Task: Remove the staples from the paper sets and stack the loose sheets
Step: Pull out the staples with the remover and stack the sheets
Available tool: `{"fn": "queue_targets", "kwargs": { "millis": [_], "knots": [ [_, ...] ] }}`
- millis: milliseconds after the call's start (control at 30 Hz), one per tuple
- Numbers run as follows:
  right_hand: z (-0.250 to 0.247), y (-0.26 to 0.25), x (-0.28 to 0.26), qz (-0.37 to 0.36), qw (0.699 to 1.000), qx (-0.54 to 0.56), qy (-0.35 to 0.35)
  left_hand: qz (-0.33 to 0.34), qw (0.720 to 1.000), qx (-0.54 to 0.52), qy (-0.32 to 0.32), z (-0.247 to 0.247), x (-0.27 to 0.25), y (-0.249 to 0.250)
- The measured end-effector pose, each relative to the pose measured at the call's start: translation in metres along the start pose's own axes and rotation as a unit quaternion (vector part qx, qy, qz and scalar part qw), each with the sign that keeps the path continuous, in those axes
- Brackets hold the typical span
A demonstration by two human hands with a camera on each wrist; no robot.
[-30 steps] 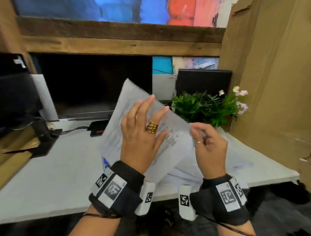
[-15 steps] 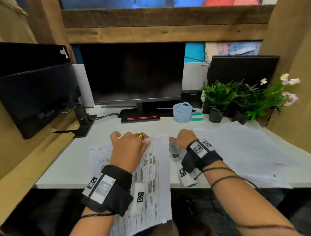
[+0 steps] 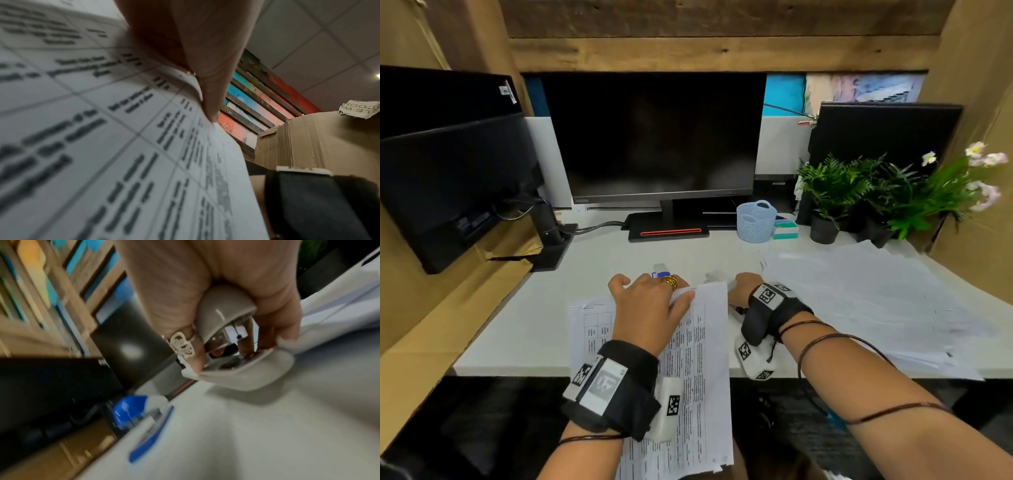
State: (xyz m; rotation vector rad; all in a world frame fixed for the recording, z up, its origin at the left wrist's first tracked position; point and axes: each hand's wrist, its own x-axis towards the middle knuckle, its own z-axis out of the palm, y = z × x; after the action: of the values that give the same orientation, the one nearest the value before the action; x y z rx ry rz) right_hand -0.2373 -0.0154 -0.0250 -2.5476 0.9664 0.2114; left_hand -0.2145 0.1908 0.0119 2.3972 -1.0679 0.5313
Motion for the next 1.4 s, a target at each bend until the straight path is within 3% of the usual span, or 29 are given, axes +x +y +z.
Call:
{"fn": "queue_targets", "kwargs": {
  "millis": [67,133,200,333,433,567,700,800,967,1133,1400],
  "knots": [
    [-0.003,0.002,-0.006,0.006,0.992,0.118,0.044,0.002,1.000,0.012,-0.006,0.005,-0.002,-0.002],
    [-0.004,0.005,-0.016,-0.024,0.958,0.264,0.112,0.000,1.000,0.005,-0.006,0.010,-0.005,-0.003],
    [-0.004,0.009,-0.032,-0.059,0.886,0.439,0.134,-0.004,0.999,0.019,-0.027,0.012,-0.008,-0.002],
    [0.009,0.013,-0.054,-0.082,0.753,0.648,0.079,0.007,0.998,0.019,-0.060,0.018,-0.012,0.008],
    [0.019,0.021,-0.066,-0.068,0.654,0.751,0.060,0.020,0.998,0.003,-0.055,0.022,-0.014,0.015],
    [0.024,0.035,-0.074,-0.052,0.557,0.828,0.040,0.018,0.997,0.017,-0.067,0.023,-0.018,0.023],
    [0.025,0.040,-0.076,-0.030,0.543,0.836,0.074,0.014,0.998,0.017,-0.058,0.025,-0.021,0.031],
    [0.025,0.038,-0.077,-0.006,0.542,0.834,0.103,0.012,1.000,-0.011,-0.017,0.031,-0.021,0.034],
    [0.026,0.037,-0.077,-0.006,0.548,0.829,0.116,0.062,0.997,-0.011,0.052,0.038,-0.021,0.037],
    [0.026,0.029,-0.084,0.019,0.487,0.864,0.123,0.114,0.989,-0.052,0.076,0.041,-0.027,0.043],
    [0.021,0.032,-0.090,0.000,0.438,0.887,0.149,0.192,0.974,-0.091,0.080,0.042,-0.031,0.048]
  ]
}}
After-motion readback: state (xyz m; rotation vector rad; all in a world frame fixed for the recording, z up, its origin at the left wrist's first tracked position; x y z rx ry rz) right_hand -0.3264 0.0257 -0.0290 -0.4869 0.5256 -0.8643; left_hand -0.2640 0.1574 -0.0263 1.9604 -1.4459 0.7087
